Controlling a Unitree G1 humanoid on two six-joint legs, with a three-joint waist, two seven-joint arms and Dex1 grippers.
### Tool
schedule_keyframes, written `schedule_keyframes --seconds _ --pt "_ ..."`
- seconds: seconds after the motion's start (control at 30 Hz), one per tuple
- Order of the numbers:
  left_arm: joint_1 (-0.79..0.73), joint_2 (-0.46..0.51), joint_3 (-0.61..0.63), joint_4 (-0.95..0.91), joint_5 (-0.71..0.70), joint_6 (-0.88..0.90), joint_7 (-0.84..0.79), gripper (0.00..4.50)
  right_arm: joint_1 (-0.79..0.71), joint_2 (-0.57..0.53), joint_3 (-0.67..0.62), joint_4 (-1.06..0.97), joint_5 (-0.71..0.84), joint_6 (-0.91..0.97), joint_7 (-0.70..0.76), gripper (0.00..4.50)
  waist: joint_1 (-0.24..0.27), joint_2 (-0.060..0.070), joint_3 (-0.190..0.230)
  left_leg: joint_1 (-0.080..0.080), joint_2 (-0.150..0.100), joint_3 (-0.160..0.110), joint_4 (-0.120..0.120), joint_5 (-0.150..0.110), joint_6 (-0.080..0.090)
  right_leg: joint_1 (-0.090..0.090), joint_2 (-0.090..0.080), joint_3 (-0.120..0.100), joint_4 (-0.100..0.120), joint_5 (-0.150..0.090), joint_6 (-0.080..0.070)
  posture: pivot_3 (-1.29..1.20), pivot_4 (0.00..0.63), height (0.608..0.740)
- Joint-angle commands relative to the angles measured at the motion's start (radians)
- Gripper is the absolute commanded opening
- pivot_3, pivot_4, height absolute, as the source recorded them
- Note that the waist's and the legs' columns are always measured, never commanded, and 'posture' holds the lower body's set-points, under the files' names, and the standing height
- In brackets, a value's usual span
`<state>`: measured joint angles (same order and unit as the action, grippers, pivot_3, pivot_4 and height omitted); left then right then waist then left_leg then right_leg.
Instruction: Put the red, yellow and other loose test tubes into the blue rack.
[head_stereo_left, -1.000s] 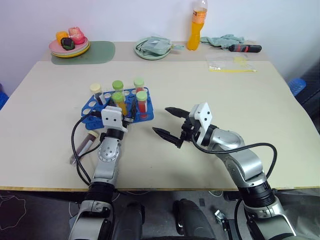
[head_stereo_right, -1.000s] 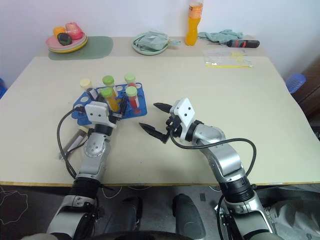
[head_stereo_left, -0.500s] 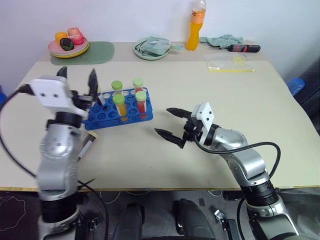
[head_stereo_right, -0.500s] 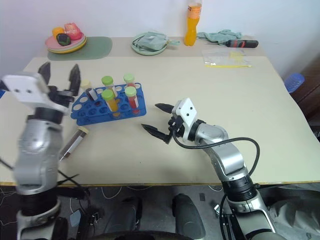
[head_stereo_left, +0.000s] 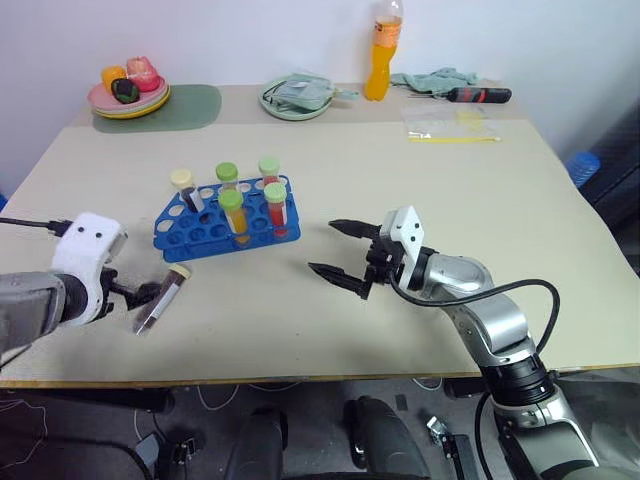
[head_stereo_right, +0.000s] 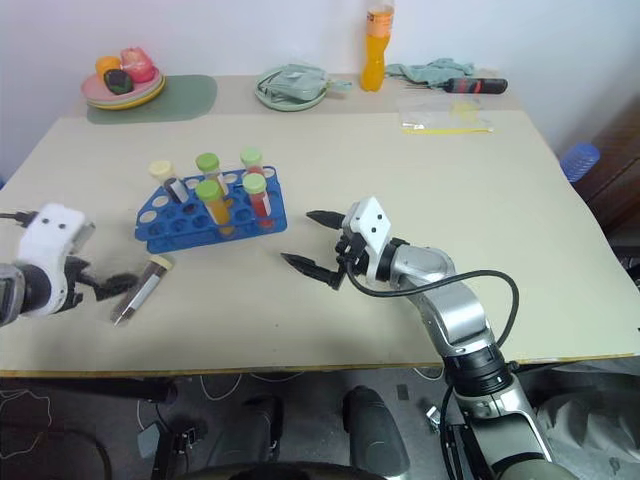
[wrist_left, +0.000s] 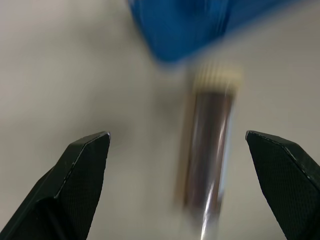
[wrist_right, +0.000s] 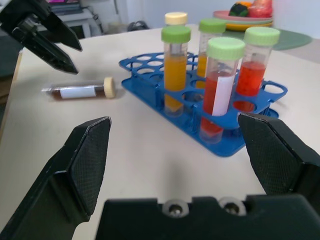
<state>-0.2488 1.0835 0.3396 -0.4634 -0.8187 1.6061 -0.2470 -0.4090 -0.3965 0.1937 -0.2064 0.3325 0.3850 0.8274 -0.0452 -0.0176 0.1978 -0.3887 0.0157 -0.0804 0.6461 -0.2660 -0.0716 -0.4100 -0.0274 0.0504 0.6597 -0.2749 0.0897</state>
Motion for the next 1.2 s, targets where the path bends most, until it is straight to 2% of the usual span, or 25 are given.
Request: schedule_keyframes --seconds 0.03,0.23,0.33,0.5,0.53,0.63,0.7,0.8,0.87,0.93,0.97,1.03,1.13,1.2 --pt "-0.106 0.033 -0.167 0.101 -0.009 0.008 0.010 4.47 -0.012 -0.019 0.014 -0.033 0.005 -0.016 0.042 4.50 0.001 0.000 0.000 0.000 0.000 0.000 0.000 0.000 0.000 0.000 0.000 0.000 0.000 0.000 0.000 0.00 0.150 0.740" --pt "-0.257 -0.010 -0.350 0.208 0.021 0.008 0.017 4.47 0.031 -0.078 0.029 -0.104 0.030 0.029 0.104 4.50 0.004 0.000 0.000 -0.002 0.000 0.000 0.000 0.000 0.000 -0.001 0.000 0.000 0.000 0.000 0.000 0.00 0.150 0.740" --pt "-0.283 -0.021 -0.388 0.226 0.024 0.008 0.012 3.70 0.042 -0.085 0.023 -0.121 0.031 0.037 0.097 4.50 0.001 -0.001 0.000 -0.002 0.000 0.000 0.000 0.000 0.000 -0.001 0.000 0.000 0.000 0.000 0.000 0.00 0.150 0.740" --pt "-0.283 -0.001 -0.389 0.225 0.020 0.008 -0.001 1.23 0.048 -0.085 0.019 -0.133 0.030 0.044 0.086 4.50 0.001 -0.001 0.000 -0.002 0.000 0.001 0.000 0.000 0.000 -0.003 0.000 0.001 0.002 0.000 -0.001 0.00 0.150 0.740" --pt "-0.282 0.004 -0.385 0.222 0.018 0.008 -0.005 1.23 0.048 -0.086 0.019 -0.134 0.031 0.045 0.085 4.50 0.001 -0.001 0.000 -0.002 0.000 0.001 0.001 0.000 0.000 -0.003 0.000 0.001 0.002 0.000 -0.001 0.00 0.150 0.740" --pt "-0.234 0.031 -0.272 0.151 0.016 -0.001 -0.060 1.23 0.051 -0.085 0.019 -0.137 0.030 0.043 0.081 4.50 0.000 -0.001 0.000 -0.002 0.000 0.001 0.001 0.000 0.000 -0.003 0.000 0.001 0.002 0.000 -0.001 0.00 0.150 0.740" --pt "-0.135 0.029 -0.099 0.067 0.036 -0.114 -0.093 1.23 0.050 -0.085 0.018 -0.133 0.029 0.040 0.080 4.50 -0.002 -0.001 0.000 -0.003 0.000 0.001 0.001 0.000 0.000 -0.004 0.000 0.001 0.002 0.000 -0.001 0.00 0.150 0.740" --pt "0.029 -0.049 0.138 -0.058 0.173 -0.395 -0.073 1.23 0.044 -0.082 0.018 -0.124 0.027 0.036 0.080 4.50 0.002 -0.001 0.000 -0.003 0.001 0.002 0.000 0.000 0.000 -0.005 -0.001 0.002 0.003 -0.001 -0.001 0.00 0.150 0.740" --pt "0.086 -0.098 0.203 -0.097 0.228 -0.525 -0.074 1.23 0.040 -0.078 0.021 -0.117 0.028 0.034 0.082 4.50 0.005 -0.001 0.000 -0.003 0.000 0.003 0.000 0.000 -0.001 -0.005 -0.002 0.002 0.002 -0.001 -0.002 0.00 0.150 0.740" --pt "0.083 -0.214 0.251 -0.112 0.232 -0.679 -0.073 1.23 0.031 -0.069 0.026 -0.108 0.029 0.034 0.083 4.50 0.011 0.000 -0.001 -0.002 0.000 0.003 0.000 0.000 -0.001 -0.003 -0.002 0.002 0.001 -0.001 -0.001 0.00 0.150 0.740" --pt "0.071 -0.269 0.257 -0.110 0.239 -0.732 -0.055 1.23 0.027 -0.064 0.028 -0.103 0.029 0.034 0.083 4.50 0.015 0.000 -0.001 -0.002 0.000 0.003 0.001 0.000 -0.001 -0.003 -0.002 0.002 0.001 -0.001 -0.001 0.00 0.150 0.740" --pt "0.050 -0.371 0.198 -0.105 0.342 -0.871 0.036 1.23 0.017 -0.053 0.034 -0.094 0.028 0.033 0.086 4.50 0.025 -0.001 -0.001 -0.002 0.000 0.003 0.001 0.000 -0.001 -0.002 -0.002 0.002 0.000 -0.001 -0.001 0.00 0.150 0.740" --pt "0.029 -0.538 0.066 -0.054 0.517 -1.104 0.165 1.23 0.000 -0.032 0.045 -0.075 0.023 0.028 0.088 4.50 0.034 -0.002 -0.002 -0.002 0.000 0.002 0.002 0.000 -0.001 -0.001 -0.002 0.002 -0.001 0.000 -0.001 0.00 0.150 0.740" --pt "0.048 -0.605 -0.034 0.004 0.644 -1.274 0.200 1.23 -0.008 -0.022 0.051 -0.067 0.019 0.025 0.086 4.50 0.034 -0.002 -0.002 -0.002 -0.001 0.003 0.002 0.000 -0.001 0.000 -0.002 0.002 -0.002 0.000 0.000 0.00 0.150 0.740"
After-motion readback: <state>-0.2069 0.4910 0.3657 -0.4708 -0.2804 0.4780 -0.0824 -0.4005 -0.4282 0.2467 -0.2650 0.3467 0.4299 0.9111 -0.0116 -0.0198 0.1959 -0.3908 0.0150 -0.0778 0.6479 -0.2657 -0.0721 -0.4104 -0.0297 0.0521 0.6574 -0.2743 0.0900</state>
